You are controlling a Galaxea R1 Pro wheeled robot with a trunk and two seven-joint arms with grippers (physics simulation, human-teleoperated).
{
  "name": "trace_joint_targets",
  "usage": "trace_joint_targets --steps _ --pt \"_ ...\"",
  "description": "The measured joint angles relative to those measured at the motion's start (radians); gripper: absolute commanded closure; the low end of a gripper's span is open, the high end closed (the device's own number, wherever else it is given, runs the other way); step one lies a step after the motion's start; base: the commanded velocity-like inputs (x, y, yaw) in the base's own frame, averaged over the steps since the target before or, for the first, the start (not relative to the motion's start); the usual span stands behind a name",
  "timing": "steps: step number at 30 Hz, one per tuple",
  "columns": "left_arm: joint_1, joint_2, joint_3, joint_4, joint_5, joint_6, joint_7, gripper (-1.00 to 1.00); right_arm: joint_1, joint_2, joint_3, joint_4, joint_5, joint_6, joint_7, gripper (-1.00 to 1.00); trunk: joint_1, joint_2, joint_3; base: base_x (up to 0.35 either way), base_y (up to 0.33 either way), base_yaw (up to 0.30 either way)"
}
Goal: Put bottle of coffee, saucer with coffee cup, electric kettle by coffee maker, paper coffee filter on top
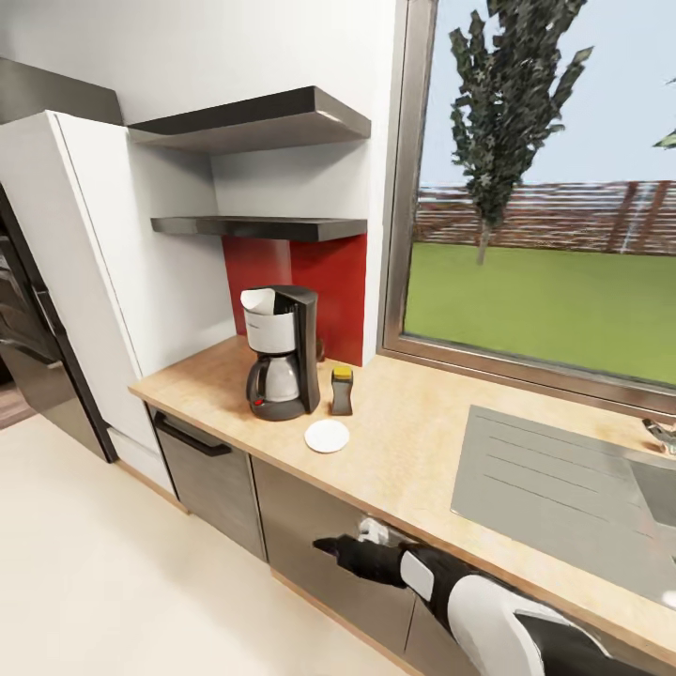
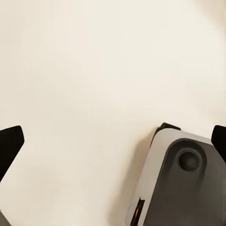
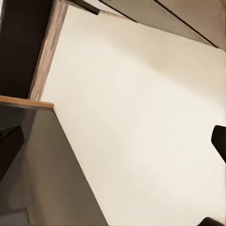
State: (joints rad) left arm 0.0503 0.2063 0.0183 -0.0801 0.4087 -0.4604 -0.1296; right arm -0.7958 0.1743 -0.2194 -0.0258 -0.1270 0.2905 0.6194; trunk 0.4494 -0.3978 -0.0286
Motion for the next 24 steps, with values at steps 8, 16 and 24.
trace_joint_targets --steps 8,16,24 --pt "0.0 -0.011 0.0 0.005 -0.002 0.0 0.0 -1.0 0.199 0.0 0.004 0.003 0.013 -0.066 -0.292 -1.0 0.0 0.0 0.0 0.0 0.0 0.0" --pt "0.002 -0.033 -0.001 0.021 -0.005 0.0 0.0 -1.0 0.424 -0.01 0.012 0.004 0.178 -0.201 -0.466 -1.0 0.0 0.0 0.0 0.0 0.0 0.0" --pt "0.002 -0.046 0.0 0.045 -0.117 0.002 0.002 -1.0 0.509 -0.163 0.014 0.004 0.244 -0.205 -0.482 -1.0 0.0 0.0 0.0 0.0 0.0 0.0"
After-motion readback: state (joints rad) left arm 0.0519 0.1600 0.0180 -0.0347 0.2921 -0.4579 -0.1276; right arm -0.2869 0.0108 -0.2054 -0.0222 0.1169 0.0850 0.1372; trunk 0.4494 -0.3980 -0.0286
